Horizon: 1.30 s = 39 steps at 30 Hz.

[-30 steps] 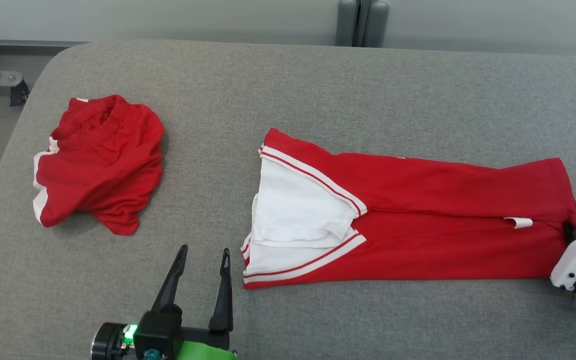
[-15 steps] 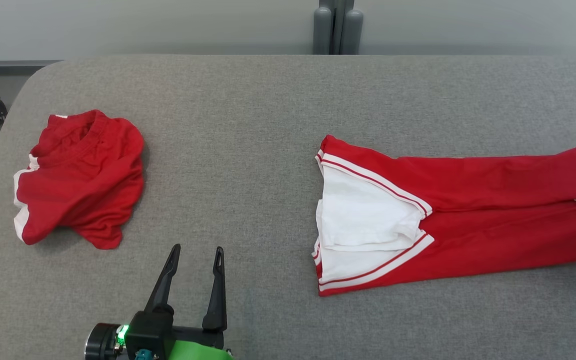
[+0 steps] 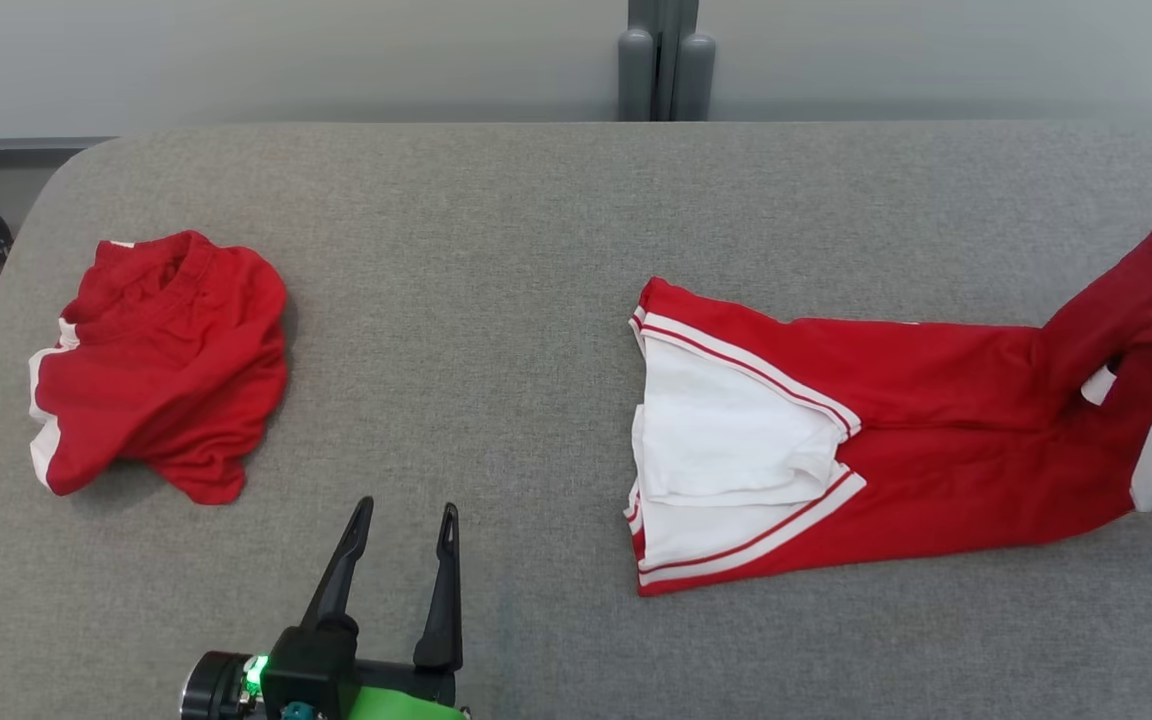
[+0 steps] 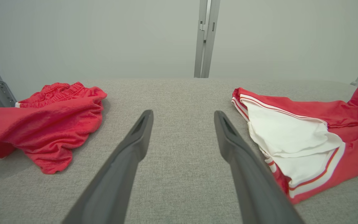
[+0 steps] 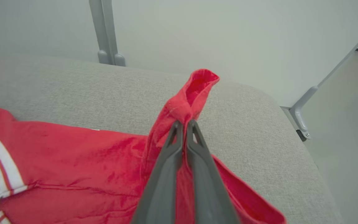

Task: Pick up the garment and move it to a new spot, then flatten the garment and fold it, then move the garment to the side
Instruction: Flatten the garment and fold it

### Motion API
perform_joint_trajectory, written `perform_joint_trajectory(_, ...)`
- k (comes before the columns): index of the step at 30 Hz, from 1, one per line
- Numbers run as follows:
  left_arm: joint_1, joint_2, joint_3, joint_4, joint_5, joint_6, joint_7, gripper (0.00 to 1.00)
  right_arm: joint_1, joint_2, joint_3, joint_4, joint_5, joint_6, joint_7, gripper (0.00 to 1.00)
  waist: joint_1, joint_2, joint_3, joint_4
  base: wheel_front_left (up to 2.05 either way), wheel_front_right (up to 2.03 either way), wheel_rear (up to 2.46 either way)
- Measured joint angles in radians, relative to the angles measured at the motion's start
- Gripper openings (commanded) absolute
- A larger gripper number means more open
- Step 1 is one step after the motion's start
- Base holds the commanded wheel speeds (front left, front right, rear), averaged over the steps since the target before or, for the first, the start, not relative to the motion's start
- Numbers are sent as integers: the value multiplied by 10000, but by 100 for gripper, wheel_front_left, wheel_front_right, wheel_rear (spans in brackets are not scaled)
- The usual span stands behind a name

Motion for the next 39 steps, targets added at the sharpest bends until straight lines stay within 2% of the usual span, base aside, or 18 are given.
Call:
perform_joint_trajectory(6, -1, 0, -84, 31, -82, 0, 0, 100, 865, 890, 138, -2247, -184, -2, 932, 0, 0, 0, -65, 315, 0, 0, 0)
perform_joint_trajectory(12, -21, 0, -301, 104, -151, -12, 0, 100, 1137, 1670, 631, -3145, -380, -2, 1313, 0, 0, 0, -71, 655, 0, 0, 0)
perform_joint_trajectory(23, -64, 0, -493, 288, -192, -71, 0, 100, 1136, 2750, 1925, -3218, -458, -2, 1325, 0, 0, 0, -81, 1269, 0, 0, 0)
perform_joint_trajectory(39, -135, 0, -642, 389, -359, -67, 0, 100, 1130, 3273, 2767, -1770, -334, -4, 995, 0, 0, 0, -123, 2022, 0, 0, 0)
